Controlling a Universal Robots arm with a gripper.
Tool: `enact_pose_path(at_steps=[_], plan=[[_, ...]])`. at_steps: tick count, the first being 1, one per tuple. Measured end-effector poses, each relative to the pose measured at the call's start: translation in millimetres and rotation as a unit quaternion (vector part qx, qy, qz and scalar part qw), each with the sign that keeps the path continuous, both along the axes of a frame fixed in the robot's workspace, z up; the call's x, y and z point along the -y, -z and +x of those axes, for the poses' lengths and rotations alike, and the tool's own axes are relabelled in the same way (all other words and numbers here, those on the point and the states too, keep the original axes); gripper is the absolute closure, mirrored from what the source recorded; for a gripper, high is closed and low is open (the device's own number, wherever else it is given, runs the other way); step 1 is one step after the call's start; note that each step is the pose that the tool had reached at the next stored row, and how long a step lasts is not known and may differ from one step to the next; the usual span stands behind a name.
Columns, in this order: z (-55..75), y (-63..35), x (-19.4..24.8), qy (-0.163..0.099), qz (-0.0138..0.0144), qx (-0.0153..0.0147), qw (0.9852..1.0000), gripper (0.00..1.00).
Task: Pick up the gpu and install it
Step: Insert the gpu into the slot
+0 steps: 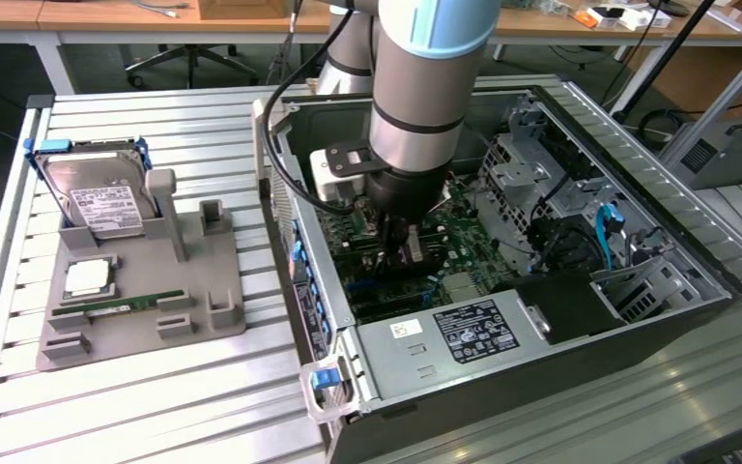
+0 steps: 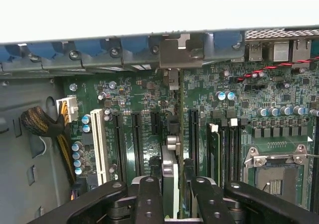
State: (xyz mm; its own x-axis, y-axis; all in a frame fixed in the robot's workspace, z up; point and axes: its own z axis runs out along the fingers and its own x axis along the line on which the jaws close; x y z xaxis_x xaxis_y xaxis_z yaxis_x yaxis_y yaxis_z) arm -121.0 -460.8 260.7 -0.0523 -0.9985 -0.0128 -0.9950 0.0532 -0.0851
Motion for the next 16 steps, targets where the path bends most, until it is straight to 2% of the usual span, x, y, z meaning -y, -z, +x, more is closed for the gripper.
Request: enact_pose_path(at_steps=[16], plan=[[0.0, -0.5, -0.1, -0.013, 0.0, 0.0, 0.9999, 0.73]])
